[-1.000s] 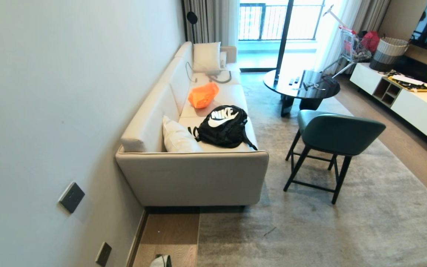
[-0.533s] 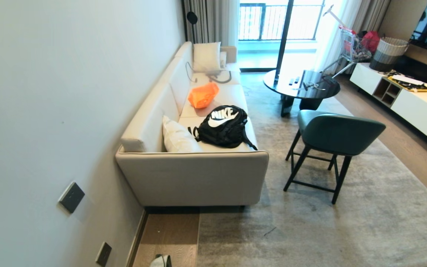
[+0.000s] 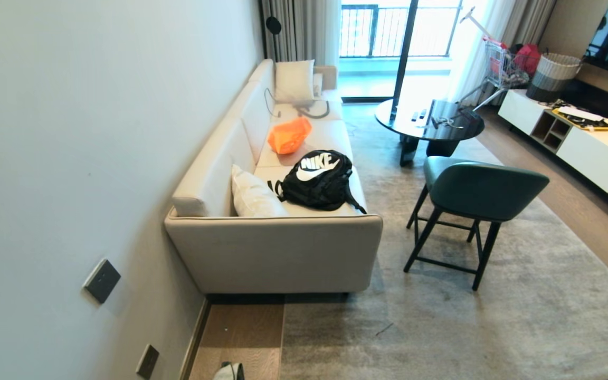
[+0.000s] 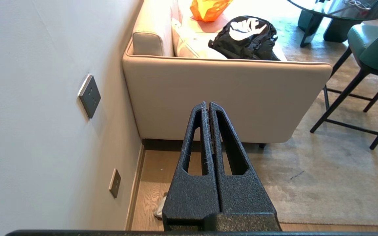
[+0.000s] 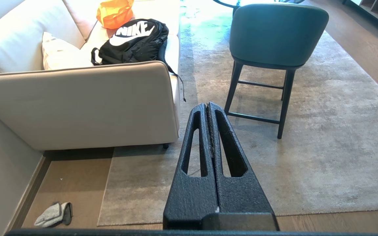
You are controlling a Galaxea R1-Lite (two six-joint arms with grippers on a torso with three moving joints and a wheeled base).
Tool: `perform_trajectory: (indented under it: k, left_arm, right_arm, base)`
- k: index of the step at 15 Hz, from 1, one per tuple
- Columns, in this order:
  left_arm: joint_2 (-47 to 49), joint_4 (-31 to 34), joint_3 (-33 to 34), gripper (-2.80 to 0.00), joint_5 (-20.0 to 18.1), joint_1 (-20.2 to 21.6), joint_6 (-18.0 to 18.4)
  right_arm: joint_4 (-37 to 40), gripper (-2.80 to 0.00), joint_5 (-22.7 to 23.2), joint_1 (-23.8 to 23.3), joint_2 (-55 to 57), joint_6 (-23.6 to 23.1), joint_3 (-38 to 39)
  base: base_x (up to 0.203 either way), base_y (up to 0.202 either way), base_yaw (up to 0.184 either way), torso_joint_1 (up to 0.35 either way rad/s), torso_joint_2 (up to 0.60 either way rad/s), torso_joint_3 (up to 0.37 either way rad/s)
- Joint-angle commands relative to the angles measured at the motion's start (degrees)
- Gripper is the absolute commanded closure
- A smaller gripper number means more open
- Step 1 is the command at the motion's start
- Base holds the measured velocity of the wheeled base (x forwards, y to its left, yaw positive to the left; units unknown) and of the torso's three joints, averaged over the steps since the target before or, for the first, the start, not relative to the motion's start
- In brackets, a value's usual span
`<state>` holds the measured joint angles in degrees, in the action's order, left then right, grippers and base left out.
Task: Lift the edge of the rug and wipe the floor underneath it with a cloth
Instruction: Pick up the rag
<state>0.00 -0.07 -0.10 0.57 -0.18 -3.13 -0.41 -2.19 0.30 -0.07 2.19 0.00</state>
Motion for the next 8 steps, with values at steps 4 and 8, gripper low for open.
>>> perform_trajectory:
  k: [4,8]
  left_arm:
    - [0.0,0.0,0.0,0.0,0.0,-0.1,0.0]
    - [0.0,0.0,0.0,0.0,0.0,0.0,0.0]
  right_arm:
    - [0.0,0.0,0.0,0.0,0.1,0.0,0.0]
    - [0.0,0.0,0.0,0.0,0.1,0.0,0.0]
  base:
    - [0.0,0.0,0.0,0.0,0.0,0.0]
    - [0.0,0.0,0.0,0.0,0.0,0.0]
